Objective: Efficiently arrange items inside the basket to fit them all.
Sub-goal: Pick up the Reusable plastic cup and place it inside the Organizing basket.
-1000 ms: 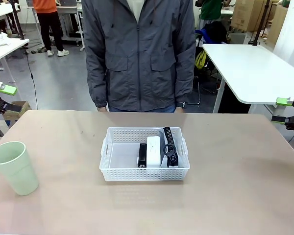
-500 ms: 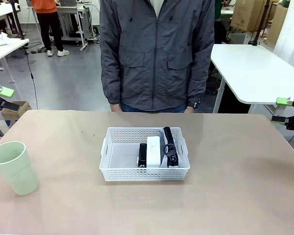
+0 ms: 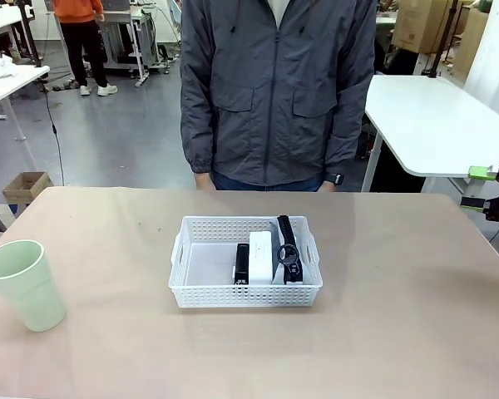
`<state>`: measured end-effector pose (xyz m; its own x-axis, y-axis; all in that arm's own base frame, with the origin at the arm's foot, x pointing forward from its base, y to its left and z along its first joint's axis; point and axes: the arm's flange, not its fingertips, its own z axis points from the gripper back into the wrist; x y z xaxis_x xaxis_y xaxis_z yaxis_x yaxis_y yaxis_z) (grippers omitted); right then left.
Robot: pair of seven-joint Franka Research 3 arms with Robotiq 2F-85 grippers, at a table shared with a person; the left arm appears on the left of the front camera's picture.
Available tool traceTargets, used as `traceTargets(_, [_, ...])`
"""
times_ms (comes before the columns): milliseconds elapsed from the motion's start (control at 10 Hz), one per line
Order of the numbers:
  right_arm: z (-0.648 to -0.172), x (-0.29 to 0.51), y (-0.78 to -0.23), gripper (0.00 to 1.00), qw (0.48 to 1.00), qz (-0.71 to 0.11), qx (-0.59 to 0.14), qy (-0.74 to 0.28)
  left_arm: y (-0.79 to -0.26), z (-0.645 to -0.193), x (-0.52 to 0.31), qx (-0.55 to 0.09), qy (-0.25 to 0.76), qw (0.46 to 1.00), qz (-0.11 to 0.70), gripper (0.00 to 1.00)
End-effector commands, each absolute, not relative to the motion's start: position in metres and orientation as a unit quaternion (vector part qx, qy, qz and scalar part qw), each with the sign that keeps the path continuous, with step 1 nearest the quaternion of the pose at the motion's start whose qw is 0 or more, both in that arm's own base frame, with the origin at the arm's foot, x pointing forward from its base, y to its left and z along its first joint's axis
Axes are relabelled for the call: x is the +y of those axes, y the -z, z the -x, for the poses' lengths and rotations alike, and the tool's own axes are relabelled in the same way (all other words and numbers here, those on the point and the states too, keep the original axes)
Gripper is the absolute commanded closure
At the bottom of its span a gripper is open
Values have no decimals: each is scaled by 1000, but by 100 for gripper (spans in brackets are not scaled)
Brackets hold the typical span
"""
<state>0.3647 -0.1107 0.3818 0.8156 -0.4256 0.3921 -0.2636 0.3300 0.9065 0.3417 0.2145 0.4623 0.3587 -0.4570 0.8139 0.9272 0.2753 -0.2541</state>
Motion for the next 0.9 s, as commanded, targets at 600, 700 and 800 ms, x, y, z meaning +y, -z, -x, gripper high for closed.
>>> traceTargets(600, [-364,-111,-385,0,756,-580,-297,55,-345,-287,236,-378,570,672,285,0])
traceTargets(700, [-364,-111,-385,0,756,-580,-297,55,-340,-296,232,-358,568,685,283,0])
traceTargets(800, [-364,-111,-385,0,756,-580,-297,55,-337,-314,225,-299,551,702,338,0])
